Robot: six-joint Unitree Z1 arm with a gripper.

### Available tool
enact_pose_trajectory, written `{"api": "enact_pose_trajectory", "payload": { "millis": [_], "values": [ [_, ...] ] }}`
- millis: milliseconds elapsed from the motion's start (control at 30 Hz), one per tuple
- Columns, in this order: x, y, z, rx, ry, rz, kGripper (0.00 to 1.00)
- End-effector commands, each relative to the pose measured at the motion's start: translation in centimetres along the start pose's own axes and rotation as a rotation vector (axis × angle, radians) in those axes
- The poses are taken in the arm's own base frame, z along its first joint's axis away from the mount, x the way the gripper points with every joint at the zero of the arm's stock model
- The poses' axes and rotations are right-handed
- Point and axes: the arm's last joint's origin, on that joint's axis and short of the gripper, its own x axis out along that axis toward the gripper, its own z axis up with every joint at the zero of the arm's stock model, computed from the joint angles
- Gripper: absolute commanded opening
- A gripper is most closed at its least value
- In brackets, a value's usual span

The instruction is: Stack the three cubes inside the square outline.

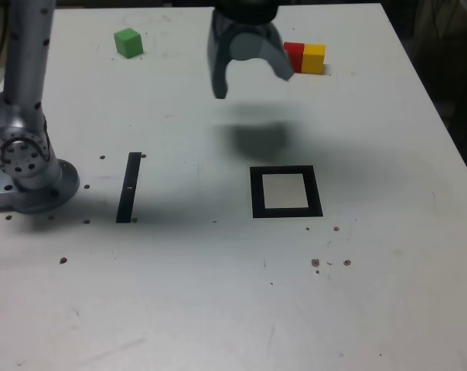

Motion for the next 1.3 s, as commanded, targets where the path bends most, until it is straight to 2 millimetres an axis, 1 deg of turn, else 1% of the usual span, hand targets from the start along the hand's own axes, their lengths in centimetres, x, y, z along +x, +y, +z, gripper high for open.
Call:
{"api": "enact_pose_trajectory", "payload": {
  "millis": [0,267,600,767,967,1267],
  "values": [
    [0.1,0.6,0.7,-0.006,0.006,-0.012,0.99],
    [0.1,3.3,3.0,-0.034,0.011,-0.042,0.99],
    [1.1,6.8,5.2,-0.075,0.011,-0.056,0.99],
    [1.3,8.6,6.1,-0.101,-0.001,-0.060,0.99],
    [1.4,10.2,6.9,-0.129,-0.016,-0.060,0.99],
    [1.8,12.9,7.7,-0.183,-0.035,-0.063,0.99]
  ]
}}
